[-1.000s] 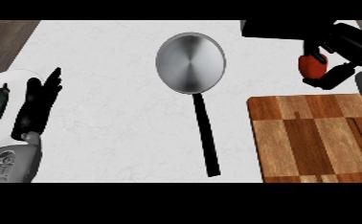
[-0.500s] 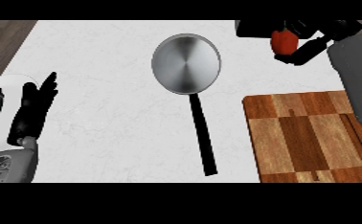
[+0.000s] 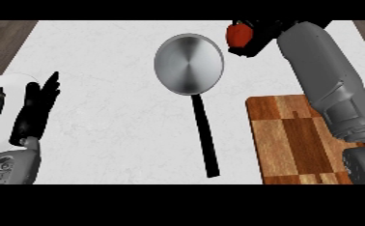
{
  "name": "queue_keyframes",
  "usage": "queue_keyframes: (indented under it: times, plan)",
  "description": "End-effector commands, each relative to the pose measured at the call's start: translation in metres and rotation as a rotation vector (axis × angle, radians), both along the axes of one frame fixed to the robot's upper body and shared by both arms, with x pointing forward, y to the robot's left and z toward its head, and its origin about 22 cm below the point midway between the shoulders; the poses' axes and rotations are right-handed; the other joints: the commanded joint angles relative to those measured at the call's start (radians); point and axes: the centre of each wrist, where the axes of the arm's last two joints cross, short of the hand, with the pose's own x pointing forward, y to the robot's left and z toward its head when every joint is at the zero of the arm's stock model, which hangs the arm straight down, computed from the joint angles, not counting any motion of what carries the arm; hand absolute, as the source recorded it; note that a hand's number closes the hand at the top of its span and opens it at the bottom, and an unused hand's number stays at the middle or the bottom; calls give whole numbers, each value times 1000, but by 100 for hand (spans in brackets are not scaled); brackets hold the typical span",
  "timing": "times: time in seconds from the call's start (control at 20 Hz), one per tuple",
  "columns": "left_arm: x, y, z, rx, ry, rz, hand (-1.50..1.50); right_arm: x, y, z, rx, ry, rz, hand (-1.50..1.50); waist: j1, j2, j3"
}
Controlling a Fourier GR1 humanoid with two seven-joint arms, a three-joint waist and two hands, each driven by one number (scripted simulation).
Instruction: Pick the bell pepper from the cutting board and place it in the pan
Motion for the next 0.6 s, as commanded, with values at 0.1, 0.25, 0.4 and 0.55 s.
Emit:
queue_keyframes:
  times: [0.1,0.25,0.4,0.55]
  plan:
    - [13,-13,3,-11,4,-11,0,0,68,-7,38,80,2,150,7,8,0]
    - [-2,-16,1,-8,-9,-17,0,-6,90,-25,-7,116,-2,150,21,6,0]
    - [0,-13,5,-8,-10,-22,0,-12,93,-49,-30,126,-18,150,27,12,0]
    - [9,-14,5,-10,-19,-40,0,-24,118,-73,-19,154,-11,150,31,18,0]
